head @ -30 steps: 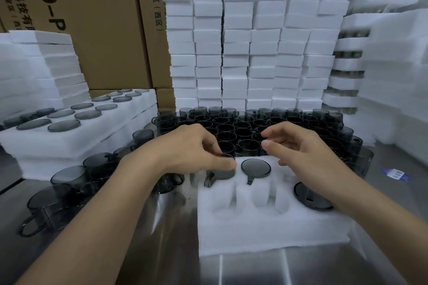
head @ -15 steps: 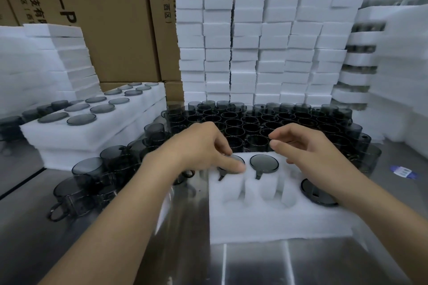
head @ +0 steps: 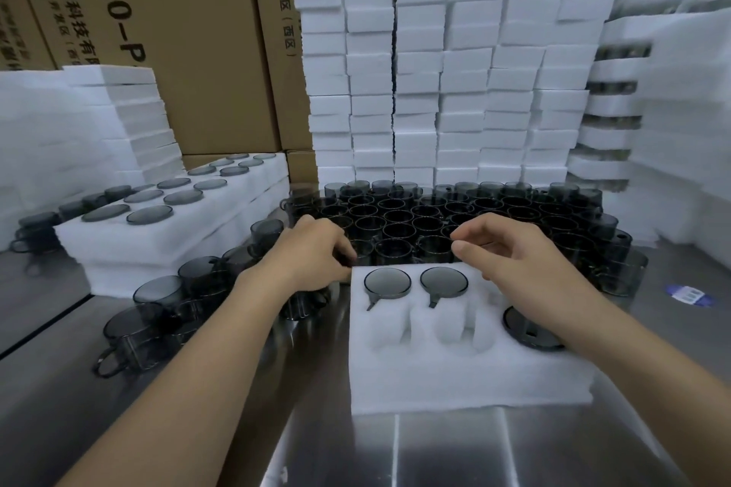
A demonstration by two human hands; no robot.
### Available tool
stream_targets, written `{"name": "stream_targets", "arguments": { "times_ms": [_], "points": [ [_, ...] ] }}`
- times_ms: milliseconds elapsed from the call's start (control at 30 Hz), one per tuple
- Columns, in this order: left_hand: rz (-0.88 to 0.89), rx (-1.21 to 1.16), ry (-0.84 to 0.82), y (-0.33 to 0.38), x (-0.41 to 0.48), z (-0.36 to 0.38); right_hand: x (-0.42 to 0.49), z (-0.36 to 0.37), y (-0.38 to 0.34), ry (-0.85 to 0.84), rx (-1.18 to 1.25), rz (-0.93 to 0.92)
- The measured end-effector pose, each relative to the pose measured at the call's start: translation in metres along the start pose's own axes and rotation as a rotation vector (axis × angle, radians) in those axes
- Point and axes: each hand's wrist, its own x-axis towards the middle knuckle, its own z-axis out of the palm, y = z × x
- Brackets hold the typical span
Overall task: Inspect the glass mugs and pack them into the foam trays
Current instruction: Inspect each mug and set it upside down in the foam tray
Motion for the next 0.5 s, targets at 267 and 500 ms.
{"name": "stream_targets", "arguments": {
  "times_ms": [267, 500],
  "points": [
    [0.003, -0.141, 0.321, 0.029, -0.019, -0.021, 0.000, 0.000, 0.000, -0.014, -0.015, -0.018],
    [0.474, -0.323, 1.200, 0.081, -0.045, -0.027, -0.001, 0.001, 0.000, -0.030, -0.054, -0.026]
  ]
}}
